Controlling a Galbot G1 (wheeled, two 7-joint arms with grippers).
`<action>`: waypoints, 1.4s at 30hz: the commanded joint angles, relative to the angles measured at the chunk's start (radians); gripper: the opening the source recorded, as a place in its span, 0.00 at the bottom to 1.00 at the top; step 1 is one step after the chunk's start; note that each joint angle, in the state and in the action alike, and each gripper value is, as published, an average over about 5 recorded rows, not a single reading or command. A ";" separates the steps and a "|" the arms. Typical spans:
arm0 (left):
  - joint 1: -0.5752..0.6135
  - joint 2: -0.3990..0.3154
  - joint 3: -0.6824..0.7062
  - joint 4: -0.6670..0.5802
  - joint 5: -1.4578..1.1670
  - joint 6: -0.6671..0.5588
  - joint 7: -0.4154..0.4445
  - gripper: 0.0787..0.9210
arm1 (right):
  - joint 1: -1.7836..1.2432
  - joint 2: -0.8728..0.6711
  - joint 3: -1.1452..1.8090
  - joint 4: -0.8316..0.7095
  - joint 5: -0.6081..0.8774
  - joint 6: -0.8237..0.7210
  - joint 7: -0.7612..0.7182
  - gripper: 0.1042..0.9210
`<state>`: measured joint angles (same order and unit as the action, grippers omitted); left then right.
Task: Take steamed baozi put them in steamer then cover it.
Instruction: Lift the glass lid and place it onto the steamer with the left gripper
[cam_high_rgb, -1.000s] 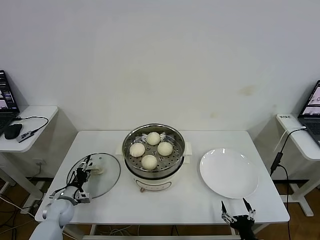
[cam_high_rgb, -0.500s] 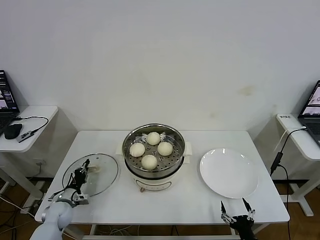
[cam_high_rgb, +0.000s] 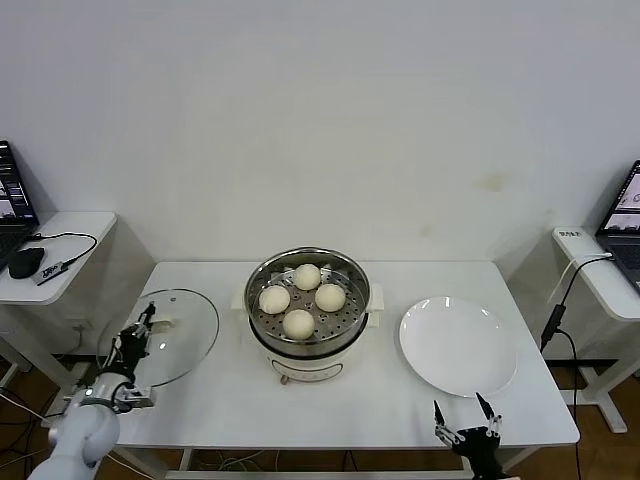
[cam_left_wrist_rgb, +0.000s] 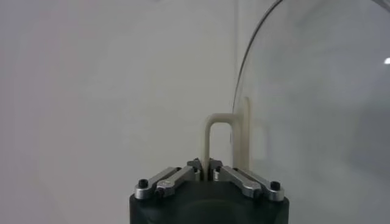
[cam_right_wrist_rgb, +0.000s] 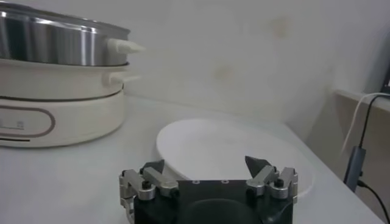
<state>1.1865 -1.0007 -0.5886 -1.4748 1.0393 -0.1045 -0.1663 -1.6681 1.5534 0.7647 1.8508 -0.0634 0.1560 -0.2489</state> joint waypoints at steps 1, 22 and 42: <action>0.123 0.121 -0.113 -0.307 -0.097 0.033 0.111 0.07 | 0.006 -0.011 -0.013 -0.004 -0.002 0.001 -0.002 0.88; -0.246 0.031 0.511 -0.516 -0.070 0.508 0.344 0.07 | 0.043 0.007 -0.001 -0.048 -0.156 0.037 0.052 0.88; -0.414 -0.256 0.681 -0.304 0.217 0.579 0.451 0.07 | 0.070 0.016 -0.032 -0.091 -0.184 0.042 0.051 0.88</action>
<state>0.8541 -1.1276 -0.0108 -1.8686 1.1322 0.4225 0.2399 -1.6032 1.5663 0.7387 1.7702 -0.2282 0.1947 -0.2021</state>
